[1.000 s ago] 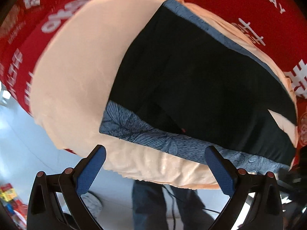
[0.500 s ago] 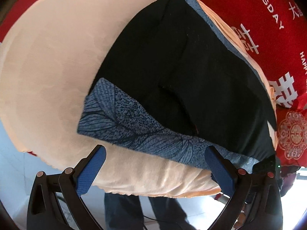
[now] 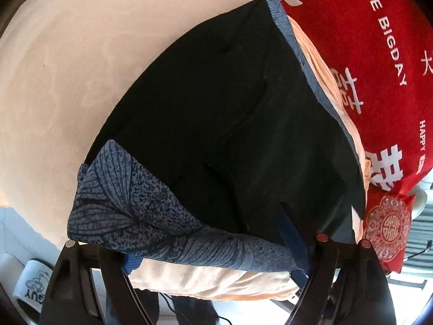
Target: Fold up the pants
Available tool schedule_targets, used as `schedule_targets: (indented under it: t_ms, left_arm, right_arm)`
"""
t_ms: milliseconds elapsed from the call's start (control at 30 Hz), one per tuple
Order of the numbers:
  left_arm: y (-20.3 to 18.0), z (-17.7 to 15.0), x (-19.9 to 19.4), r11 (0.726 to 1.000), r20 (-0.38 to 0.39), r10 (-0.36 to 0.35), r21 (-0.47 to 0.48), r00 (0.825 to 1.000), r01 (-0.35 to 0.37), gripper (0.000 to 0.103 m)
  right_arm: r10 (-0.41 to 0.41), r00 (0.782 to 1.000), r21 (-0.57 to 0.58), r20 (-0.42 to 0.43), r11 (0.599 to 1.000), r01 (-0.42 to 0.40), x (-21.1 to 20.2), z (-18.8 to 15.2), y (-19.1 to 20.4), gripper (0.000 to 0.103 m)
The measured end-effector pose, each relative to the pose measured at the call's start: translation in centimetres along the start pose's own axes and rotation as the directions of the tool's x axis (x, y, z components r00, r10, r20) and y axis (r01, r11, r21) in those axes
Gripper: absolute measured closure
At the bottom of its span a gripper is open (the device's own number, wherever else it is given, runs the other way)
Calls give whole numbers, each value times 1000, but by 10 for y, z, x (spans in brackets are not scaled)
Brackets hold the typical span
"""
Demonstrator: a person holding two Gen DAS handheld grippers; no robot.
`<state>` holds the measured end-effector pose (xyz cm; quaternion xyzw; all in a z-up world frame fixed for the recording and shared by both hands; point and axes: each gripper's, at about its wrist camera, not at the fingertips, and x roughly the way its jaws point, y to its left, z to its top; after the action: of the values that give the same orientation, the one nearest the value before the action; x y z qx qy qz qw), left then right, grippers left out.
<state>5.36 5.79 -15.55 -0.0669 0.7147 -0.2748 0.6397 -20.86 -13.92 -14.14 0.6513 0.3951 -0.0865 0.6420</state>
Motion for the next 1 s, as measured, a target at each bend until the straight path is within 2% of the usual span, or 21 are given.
schedule_targets:
  t_ms: [100, 233, 300, 400, 433, 533, 567, 600, 633, 767, 867, 1000]
  left_arm:
    - [-5, -2, 0, 999, -5, 24, 41, 1000, -24, 17]
    - [-7, -1, 1, 997, -13, 45, 61, 999, -44, 17]
    - [-8, -2, 2, 996, -15, 55, 72, 998, -54, 17]
    - [-9, -6, 0, 992, -10, 81, 99, 997, -79, 18]
    - [-10, -7, 0, 991, -6, 89, 104, 996, -88, 22]
    - [-8, -9, -3, 979, 20, 167, 112, 986, -168, 55]
    - [-5, -9, -6, 979, 17, 172, 105, 985, -173, 74]
    - [-2, -8, -8, 984, 2, 158, 87, 987, -158, 77]
    - [1, -7, -13, 988, -1, 140, 61, 990, -140, 78]
    - [-23, 0, -44, 989, 42, 127, 76, 991, -130, 80]
    - [-48, 10, -69, 991, 99, 91, 87, 991, -100, 80]
    - [-87, 46, -80, 991, 175, 51, 111, 983, -71, 80]
  right_arm:
    - [-70, 996, 73, 57, 995, 66, -20, -1, -30, 56]
    - [-83, 989, 176, 126, 982, 60, -55, -11, -68, 54]
    - [-103, 982, 214, 156, 975, 69, -64, -15, -75, 52]
    - [-82, 965, 299, 249, 954, 3, -92, -24, -97, 52]
    - [-68, 958, 320, 280, 947, -26, -97, -28, -109, 52]
    - [22, 927, 380, 374, 908, -175, -105, -27, -126, 52]
    - [42, 923, 391, 384, 897, -203, -105, -26, -129, 61]
    - [47, 921, 409, 387, 887, -217, -105, -25, -130, 94]
    - [38, 926, 412, 375, 888, -203, -107, -21, -127, 99]
    - [-5, 949, 335, 314, 936, -106, -128, -1, -94, 99]
    - [-39, 965, 199, 259, 980, -13, -151, 29, -47, 99]
    - [-60, 976, 43, 211, 998, 52, -165, 68, 3, 99]
